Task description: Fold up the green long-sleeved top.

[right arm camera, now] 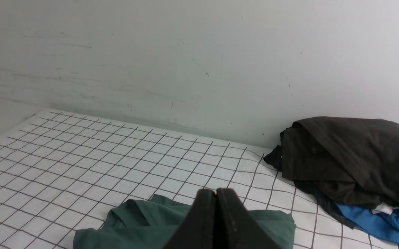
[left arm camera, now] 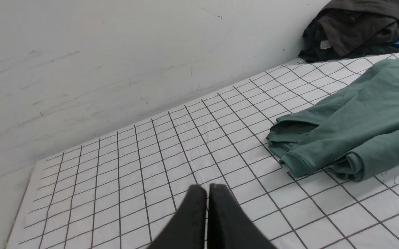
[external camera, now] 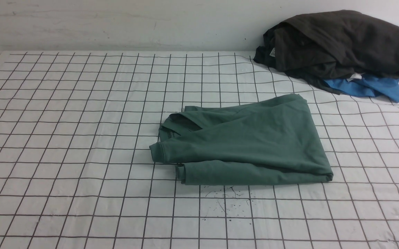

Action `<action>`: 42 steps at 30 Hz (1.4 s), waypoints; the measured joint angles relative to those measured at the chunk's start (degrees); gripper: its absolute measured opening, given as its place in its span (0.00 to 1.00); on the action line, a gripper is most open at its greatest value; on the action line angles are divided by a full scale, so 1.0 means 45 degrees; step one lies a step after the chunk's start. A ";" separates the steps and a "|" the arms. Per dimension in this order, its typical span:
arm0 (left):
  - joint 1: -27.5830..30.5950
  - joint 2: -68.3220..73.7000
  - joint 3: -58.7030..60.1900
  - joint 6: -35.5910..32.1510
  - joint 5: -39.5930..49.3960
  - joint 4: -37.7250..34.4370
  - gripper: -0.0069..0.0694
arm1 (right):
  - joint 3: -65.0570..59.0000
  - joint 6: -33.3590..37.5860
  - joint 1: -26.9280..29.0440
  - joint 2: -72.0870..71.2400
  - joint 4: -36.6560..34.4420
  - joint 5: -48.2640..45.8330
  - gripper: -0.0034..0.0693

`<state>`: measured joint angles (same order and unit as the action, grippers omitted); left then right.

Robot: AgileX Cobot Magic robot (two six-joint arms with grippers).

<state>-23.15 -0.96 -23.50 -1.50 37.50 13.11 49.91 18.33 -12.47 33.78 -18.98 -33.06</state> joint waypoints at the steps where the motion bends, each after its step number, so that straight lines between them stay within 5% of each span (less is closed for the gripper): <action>1: 0.0000 0.0000 0.0000 0.0004 0.0000 0.0002 0.08 | 0.0000 0.0120 0.0000 -0.0211 0.0000 0.0000 0.03; 22: 0.0000 0.0000 0.0000 0.0019 0.0000 0.0039 0.08 | 0.0000 0.0291 0.0000 -0.1289 0.0045 -0.2486 0.03; 28: 0.0000 0.0000 0.0000 0.0019 0.0000 0.0039 0.08 | -0.1294 0.0040 0.0000 -0.1530 0.0575 -0.0752 0.03; 34: 0.0000 0.0000 0.0000 0.0019 0.0000 0.0041 0.08 | -0.6175 -0.3492 0.0883 -0.3967 0.3108 0.3282 0.03; 42: 0.0000 0.0000 0.0000 0.0019 0.0000 0.0041 0.08 | -1.0878 -0.5568 0.3437 -0.7429 0.4355 0.3605 0.03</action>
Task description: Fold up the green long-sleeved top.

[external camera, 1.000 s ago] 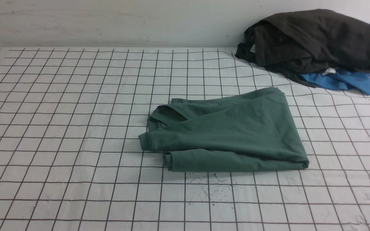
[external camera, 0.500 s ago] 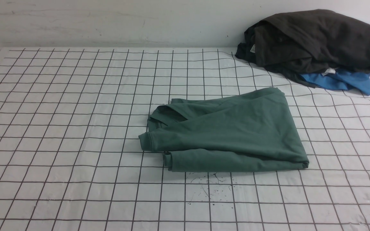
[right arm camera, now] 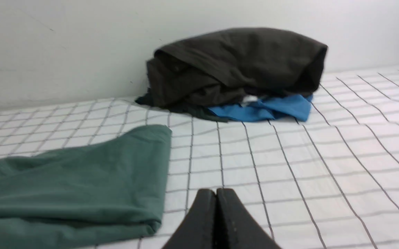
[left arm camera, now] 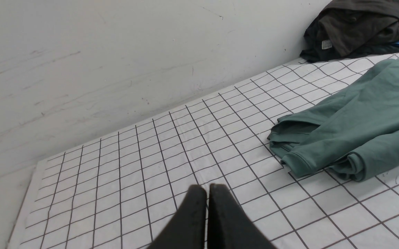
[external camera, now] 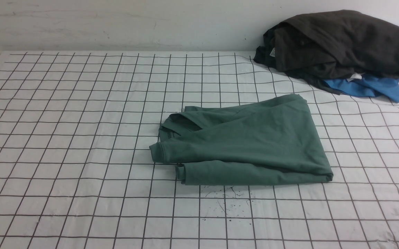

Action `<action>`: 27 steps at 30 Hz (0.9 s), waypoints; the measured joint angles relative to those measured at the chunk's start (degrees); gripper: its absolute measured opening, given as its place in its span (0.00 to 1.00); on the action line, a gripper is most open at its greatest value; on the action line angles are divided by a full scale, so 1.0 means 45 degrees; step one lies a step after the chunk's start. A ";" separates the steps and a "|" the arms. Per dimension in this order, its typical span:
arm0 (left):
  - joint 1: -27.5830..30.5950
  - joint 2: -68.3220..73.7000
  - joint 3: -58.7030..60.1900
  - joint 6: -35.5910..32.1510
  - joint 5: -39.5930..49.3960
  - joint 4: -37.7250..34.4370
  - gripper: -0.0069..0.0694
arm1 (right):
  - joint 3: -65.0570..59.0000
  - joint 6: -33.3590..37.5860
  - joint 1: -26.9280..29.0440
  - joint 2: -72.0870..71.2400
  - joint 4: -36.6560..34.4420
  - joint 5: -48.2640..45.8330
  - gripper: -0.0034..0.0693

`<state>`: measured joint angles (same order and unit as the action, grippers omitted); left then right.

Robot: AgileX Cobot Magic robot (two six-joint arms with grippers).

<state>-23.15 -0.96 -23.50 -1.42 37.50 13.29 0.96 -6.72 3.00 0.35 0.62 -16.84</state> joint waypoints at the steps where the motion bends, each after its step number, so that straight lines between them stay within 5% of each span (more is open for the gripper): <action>1: 0.0000 0.0000 0.0000 0.0000 0.0000 0.0000 0.08 | -0.0072 0.0000 0.0056 -0.0032 0.0001 0.0000 0.03; 27: 0.0000 -0.0008 0.0000 0.0000 0.0016 0.0013 0.08 | -0.0542 -0.0003 -0.0108 -0.0209 0.0148 -0.0756 0.03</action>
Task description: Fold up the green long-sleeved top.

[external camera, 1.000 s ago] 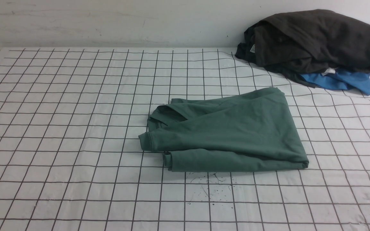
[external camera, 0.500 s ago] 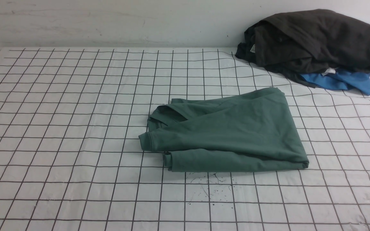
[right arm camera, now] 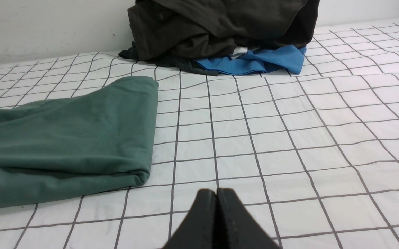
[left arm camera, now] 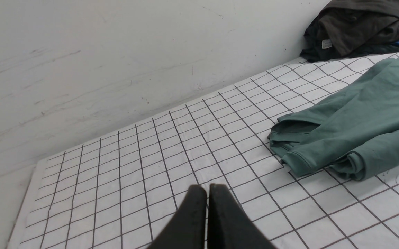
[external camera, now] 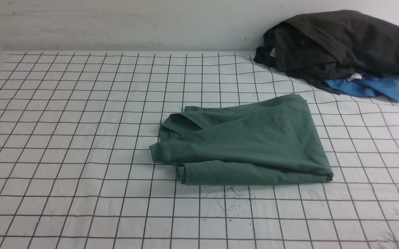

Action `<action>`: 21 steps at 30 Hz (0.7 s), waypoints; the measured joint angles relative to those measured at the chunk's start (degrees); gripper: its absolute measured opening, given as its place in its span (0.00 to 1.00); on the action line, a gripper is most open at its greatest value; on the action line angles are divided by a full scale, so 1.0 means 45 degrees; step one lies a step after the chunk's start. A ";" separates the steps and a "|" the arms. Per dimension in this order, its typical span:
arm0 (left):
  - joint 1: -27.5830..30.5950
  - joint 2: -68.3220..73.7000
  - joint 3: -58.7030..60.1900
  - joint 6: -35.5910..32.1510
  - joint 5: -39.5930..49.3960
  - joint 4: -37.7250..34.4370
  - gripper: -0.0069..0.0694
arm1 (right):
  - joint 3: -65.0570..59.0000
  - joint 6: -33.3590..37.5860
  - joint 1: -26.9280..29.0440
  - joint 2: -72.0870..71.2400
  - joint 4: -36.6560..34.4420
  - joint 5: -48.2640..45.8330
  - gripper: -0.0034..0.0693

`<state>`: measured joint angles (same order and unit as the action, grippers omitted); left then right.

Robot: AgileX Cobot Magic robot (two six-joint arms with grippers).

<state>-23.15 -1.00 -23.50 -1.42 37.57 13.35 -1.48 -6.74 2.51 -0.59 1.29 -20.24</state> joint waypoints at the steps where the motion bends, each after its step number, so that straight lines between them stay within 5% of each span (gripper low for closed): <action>1: 0.0000 0.0000 0.0000 0.0000 0.0000 0.0000 0.08 | 0.0000 0.0000 0.0000 0.0000 0.0000 0.0000 0.03; 21: 0.0091 0.0000 0.0305 -0.0028 -0.0586 -0.0652 0.08 | 0.0000 0.0000 0.0000 0.0000 0.0000 0.0000 0.03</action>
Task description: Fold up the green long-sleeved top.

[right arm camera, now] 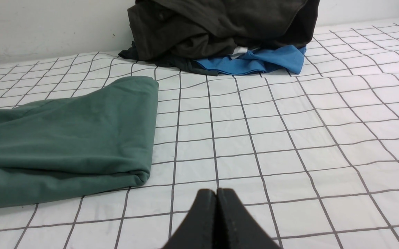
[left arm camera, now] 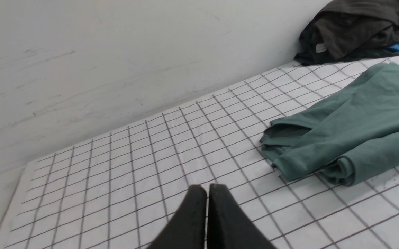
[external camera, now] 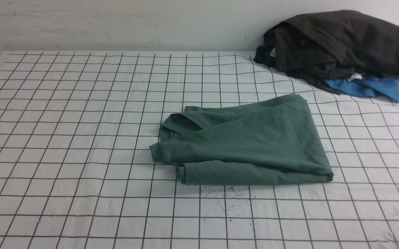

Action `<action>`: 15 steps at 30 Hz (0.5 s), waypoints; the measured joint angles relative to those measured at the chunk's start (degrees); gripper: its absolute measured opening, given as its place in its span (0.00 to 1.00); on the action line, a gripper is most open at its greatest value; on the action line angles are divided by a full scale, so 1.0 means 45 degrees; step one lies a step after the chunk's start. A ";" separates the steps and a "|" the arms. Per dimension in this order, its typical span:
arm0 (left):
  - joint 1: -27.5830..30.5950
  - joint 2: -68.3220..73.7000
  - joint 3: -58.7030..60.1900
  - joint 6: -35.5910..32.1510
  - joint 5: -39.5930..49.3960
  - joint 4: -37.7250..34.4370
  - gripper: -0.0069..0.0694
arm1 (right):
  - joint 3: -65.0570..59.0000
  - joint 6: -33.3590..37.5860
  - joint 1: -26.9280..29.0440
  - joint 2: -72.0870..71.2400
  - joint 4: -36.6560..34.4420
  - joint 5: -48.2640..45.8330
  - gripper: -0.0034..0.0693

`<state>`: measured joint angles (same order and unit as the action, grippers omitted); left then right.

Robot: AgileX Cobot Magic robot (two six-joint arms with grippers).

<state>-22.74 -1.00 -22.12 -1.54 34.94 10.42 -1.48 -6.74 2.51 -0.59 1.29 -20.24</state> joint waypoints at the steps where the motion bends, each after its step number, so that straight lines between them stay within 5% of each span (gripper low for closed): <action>1: 0.0139 0.0000 0.0167 -0.0052 -0.0347 -0.0176 0.08 | 0.0000 0.0000 0.0000 0.0000 0.0000 0.0000 0.03; 7: 0.3178 0.0000 0.2085 -0.1013 -0.3727 -0.1744 0.08 | 0.0000 0.0000 0.0000 0.0000 0.0000 0.0000 0.03; 15: 0.5777 0.0000 0.4611 -0.1215 -0.4619 -0.2666 0.08 | 0.0000 0.0000 0.0000 0.0000 0.0000 0.0000 0.03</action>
<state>3.25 -1.00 -1.37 -7.01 14.15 -1.58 -1.48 -6.74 2.51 -0.59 1.29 -20.24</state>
